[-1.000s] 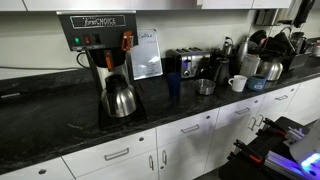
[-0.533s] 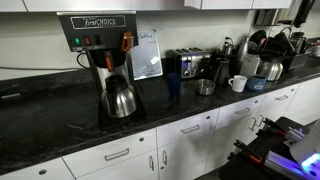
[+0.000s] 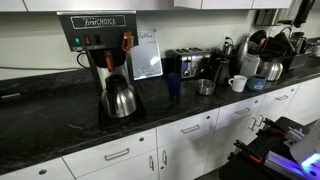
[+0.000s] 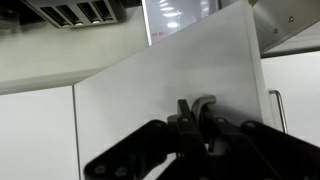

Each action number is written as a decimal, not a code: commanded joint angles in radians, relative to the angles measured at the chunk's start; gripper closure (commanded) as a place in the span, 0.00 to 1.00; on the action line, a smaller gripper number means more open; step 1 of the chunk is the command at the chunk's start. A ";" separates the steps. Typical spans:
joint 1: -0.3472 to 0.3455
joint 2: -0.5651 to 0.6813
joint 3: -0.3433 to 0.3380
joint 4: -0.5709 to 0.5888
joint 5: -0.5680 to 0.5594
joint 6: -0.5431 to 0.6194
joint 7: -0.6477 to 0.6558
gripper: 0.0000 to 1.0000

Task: Close the cupboard

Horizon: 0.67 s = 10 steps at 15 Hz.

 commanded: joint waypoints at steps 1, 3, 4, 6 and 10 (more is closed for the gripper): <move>-0.057 0.140 0.060 0.089 -0.028 0.097 0.037 0.96; -0.097 0.156 0.093 0.124 -0.052 0.082 0.067 0.96; -0.114 0.162 0.109 0.138 -0.063 0.075 0.080 0.96; -0.092 0.057 0.086 0.103 -0.092 -0.050 0.113 0.85; -0.113 0.069 0.103 0.126 -0.100 -0.062 0.127 0.85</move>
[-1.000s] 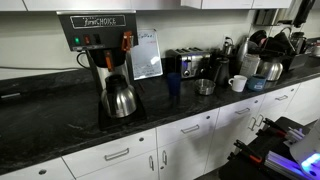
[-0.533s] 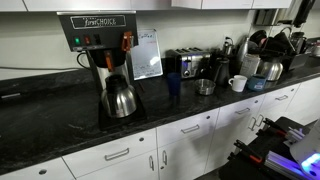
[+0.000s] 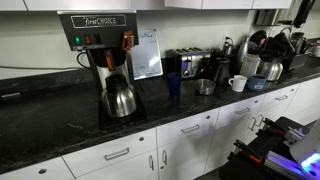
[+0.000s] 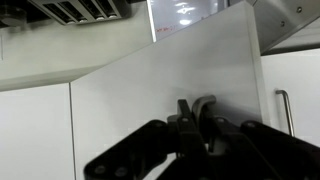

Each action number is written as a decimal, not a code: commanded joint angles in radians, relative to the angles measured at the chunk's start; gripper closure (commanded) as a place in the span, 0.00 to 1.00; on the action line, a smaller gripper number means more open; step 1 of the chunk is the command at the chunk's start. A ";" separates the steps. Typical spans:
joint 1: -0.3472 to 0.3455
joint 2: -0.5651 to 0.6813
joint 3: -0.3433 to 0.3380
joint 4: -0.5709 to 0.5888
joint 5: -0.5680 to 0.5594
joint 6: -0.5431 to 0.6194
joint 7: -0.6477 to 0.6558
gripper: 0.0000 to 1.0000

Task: Close the cupboard

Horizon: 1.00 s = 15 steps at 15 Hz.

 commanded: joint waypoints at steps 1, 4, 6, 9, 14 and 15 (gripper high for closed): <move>0.016 0.017 -0.006 0.003 -0.034 -0.005 0.023 0.85; 0.016 0.018 -0.006 0.004 -0.034 -0.005 0.023 0.85; 0.016 0.018 -0.006 0.004 -0.034 -0.005 0.023 0.85; 0.016 0.018 -0.006 0.004 -0.034 -0.005 0.023 0.85; -0.008 0.050 0.001 0.021 -0.052 0.011 0.032 0.96; -0.016 0.059 0.003 0.023 -0.059 0.025 0.030 0.96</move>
